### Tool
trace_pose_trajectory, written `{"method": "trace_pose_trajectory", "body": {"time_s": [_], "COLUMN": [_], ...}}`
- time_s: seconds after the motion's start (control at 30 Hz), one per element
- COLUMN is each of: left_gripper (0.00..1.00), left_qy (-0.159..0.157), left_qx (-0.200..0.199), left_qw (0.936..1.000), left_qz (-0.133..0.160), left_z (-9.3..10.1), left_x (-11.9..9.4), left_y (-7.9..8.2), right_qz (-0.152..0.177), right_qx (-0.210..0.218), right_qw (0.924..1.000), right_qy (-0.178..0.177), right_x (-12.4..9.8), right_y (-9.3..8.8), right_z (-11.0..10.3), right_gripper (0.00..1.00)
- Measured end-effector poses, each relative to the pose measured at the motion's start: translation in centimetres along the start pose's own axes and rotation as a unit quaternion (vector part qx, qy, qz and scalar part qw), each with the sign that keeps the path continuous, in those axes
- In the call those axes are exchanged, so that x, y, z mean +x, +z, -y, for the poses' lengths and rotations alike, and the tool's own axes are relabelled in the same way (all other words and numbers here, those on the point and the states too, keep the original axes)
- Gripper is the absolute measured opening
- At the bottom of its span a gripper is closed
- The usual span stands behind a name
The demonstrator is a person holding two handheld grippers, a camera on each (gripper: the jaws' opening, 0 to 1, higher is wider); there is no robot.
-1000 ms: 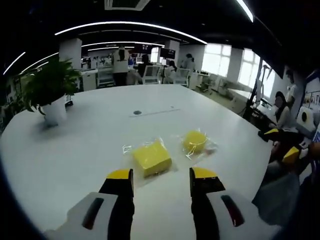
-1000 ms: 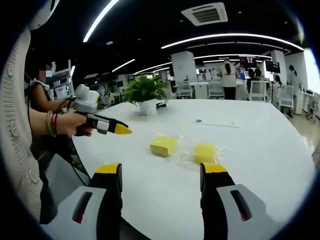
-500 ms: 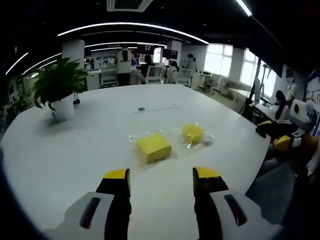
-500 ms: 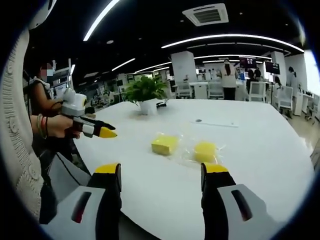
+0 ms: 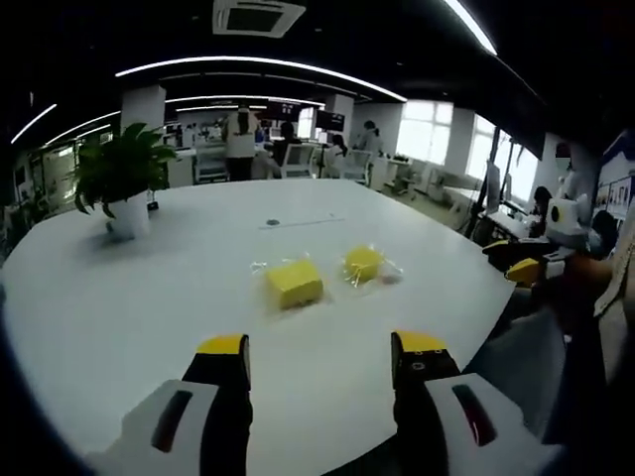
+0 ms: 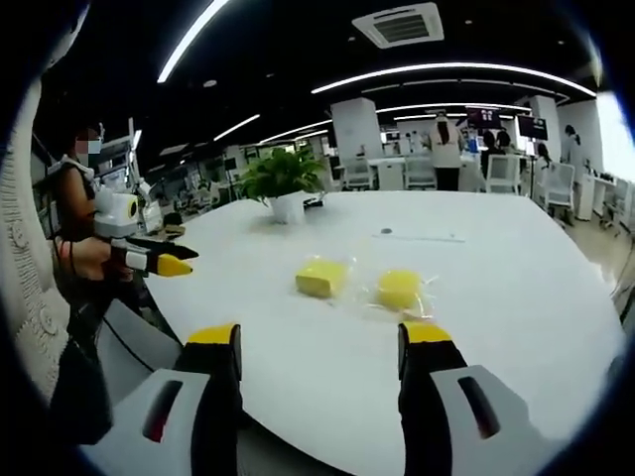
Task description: Compare the silicone blocks by pressing each to a similar depth, holding the contact briefly, and releasing to observe deformation and rebound differences across the visible hardness samples.
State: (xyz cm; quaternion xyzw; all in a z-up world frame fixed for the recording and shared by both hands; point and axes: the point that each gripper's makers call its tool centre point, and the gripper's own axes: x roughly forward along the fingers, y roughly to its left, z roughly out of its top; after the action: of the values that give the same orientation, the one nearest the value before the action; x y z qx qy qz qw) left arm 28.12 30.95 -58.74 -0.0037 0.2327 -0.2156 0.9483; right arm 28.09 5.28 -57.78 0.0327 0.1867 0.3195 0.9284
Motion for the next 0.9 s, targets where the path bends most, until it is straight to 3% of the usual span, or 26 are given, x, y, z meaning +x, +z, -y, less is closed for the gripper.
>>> {"method": "trace_pose_trajectory", "body": {"time_s": [0.2,0.53,0.67,0.9], "left_gripper": [0.62,0.62,0.64,0.64], "left_qy": [-0.01,0.001,0.01,0.014], "left_qx": [0.005,-0.022,-0.023,-0.019], "left_qw": [0.9999,0.9995,0.9996,0.9996], "left_qz": [-0.003,0.021,0.012,0.015], "left_z": [0.9,-0.1,-0.5,-0.5], "left_x": [-0.9,-1.6,-1.6,-1.8], "left_y": [-0.5,-0.1,-0.4,0.0], "right_qz": [0.008,0.018,0.039,0.024], "right_qx": [-0.003,0.001,0.013,0.003], "right_qw": [0.9999,0.9997,0.9991,0.9997], "right_qy": [-0.007,-0.014,-0.006,0.005], "right_x": [0.0,-0.5,-0.5,-0.2], "right_y": [0.4,0.5,1.1,0.6], "right_z": [0.4,1.3,1.0,0.2], "right_gripper": [0.61,0.63,0.64,0.63]}}
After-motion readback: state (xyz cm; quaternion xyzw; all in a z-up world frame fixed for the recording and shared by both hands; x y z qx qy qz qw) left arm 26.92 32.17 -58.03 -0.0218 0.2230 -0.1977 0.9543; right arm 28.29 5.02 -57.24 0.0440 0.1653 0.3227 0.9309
